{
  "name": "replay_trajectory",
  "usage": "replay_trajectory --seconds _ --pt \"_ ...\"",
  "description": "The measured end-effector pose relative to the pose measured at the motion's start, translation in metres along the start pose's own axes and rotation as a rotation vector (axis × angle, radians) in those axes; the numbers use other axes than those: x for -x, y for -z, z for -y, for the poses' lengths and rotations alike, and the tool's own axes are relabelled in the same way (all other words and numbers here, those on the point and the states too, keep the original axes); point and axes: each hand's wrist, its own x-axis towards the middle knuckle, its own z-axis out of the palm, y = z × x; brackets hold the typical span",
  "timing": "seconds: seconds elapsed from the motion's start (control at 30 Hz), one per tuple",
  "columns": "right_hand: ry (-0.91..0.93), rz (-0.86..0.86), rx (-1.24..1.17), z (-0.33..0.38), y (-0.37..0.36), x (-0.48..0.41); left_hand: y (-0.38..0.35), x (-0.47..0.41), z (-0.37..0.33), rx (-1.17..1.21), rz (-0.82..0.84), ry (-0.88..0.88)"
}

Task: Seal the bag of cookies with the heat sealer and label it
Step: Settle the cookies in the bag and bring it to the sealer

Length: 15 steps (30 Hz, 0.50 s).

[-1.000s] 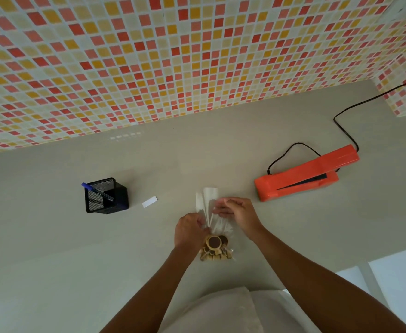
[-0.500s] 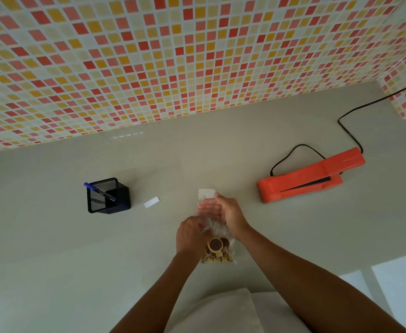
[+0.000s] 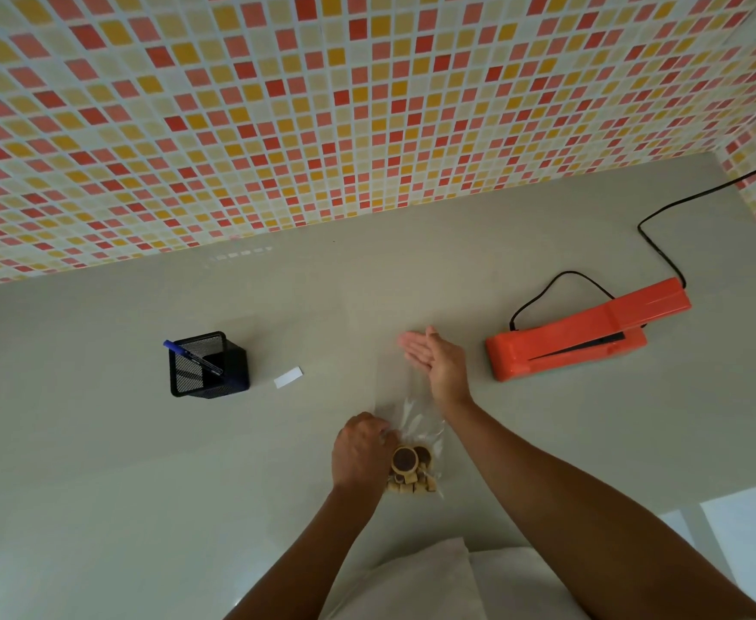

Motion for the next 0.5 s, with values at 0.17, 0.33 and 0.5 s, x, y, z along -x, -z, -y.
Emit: replay_trajectory --seconds 0.17,0.33,0.5 --pt "0.038 0.057 0.017 0.008 -0.006 0.007 0.001 0.003 -0.001 -0.049 0.001 -0.047" --pt "-0.068 0.238 0.122 -0.003 -0.027 0.027 0.0 0.004 -0.003 -0.085 -0.004 -0.069" --pt "-0.179 0.275 0.156 -0.016 -0.024 0.031 0.003 0.006 -0.005 -0.082 -0.011 -0.055"
